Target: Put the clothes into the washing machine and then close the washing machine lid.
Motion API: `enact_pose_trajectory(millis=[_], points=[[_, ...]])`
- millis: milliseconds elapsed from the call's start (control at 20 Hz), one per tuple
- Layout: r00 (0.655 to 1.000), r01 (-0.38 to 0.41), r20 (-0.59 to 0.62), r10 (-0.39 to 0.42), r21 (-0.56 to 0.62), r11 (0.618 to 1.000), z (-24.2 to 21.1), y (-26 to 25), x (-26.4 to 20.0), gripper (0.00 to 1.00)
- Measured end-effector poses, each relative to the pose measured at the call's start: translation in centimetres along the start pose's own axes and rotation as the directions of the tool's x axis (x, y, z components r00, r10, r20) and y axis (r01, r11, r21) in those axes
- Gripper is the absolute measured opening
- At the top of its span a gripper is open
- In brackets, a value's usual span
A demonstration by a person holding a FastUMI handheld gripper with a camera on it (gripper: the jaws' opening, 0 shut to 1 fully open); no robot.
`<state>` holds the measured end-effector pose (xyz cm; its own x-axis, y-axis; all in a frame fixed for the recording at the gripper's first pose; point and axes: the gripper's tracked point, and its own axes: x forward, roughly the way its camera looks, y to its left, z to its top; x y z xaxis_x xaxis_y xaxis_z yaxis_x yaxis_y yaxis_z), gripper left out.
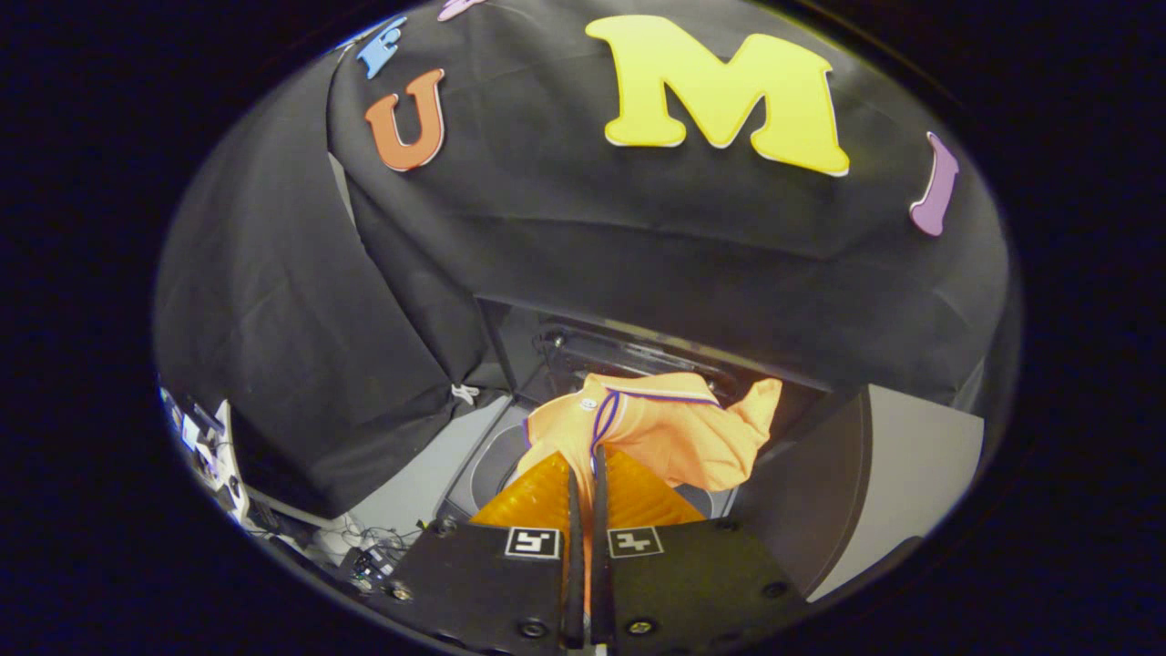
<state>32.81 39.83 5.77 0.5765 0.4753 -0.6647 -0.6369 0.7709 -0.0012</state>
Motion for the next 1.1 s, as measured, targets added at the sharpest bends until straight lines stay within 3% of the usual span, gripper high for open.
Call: enact_pose_trajectory(millis=[450,1100], points=[[0.992,0.003,-0.122,0.005,0.066,0.998,-5.4,-0.6,6.2,0.06],[0.978,0.095,-0.2,-0.061,0.165,0.982,-11.7,-1.4,14.1,0.06]])
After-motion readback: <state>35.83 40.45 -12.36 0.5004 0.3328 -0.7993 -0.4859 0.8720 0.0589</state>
